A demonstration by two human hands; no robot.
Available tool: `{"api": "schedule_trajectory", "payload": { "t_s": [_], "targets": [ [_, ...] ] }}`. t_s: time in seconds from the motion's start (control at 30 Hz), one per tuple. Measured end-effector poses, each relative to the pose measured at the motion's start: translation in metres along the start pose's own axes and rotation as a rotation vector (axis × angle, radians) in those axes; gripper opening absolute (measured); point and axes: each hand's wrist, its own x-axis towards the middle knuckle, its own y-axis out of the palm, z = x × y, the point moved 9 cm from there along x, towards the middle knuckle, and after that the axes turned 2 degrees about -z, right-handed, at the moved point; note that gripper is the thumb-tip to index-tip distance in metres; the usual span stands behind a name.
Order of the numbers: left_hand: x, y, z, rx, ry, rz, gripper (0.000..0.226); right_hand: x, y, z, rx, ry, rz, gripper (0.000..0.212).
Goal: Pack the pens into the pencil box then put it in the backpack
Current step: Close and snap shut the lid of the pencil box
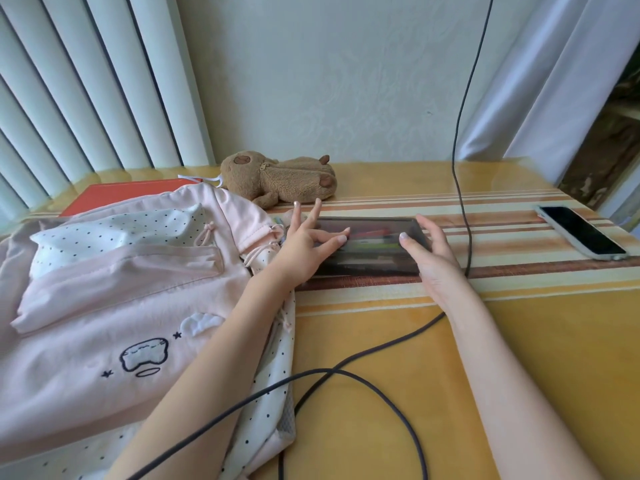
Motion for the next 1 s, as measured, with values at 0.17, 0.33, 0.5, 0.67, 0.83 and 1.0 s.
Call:
{"api": "schedule_trajectory", "payload": {
  "t_s": [0.17, 0.33, 0.5, 0.67, 0.83, 1.0],
  "targets": [
    [-0.006, 0.001, 0.0, 0.01, -0.002, 0.056, 0.046, -0.013, 0.003, 0.011, -0.085, -0.091, 0.02, 0.046],
    [-0.008, 0.002, 0.0, 0.193, 0.084, 0.069, 0.064, -0.021, 0.006, 0.011, -0.143, -0.156, 0.139, 0.057],
    [-0.002, 0.001, 0.002, 0.295, 0.067, 0.037, 0.061, -0.02, 0.003, 0.016, -0.286, -0.211, 0.051, 0.041],
    [-0.002, 0.0, -0.001, 0.313, 0.065, 0.022, 0.061, -0.023, 0.003, 0.017, -0.368, -0.253, -0.009, 0.037],
    [-0.006, -0.004, 0.003, 0.041, 0.029, 0.042, 0.056, -0.027, 0.009, 0.017, -0.351, -0.209, 0.045, 0.042],
    [-0.012, -0.008, -0.003, 0.103, 0.028, 0.007, 0.049, -0.033, 0.015, 0.024, -0.605, -0.359, -0.019, 0.047]
  ]
}}
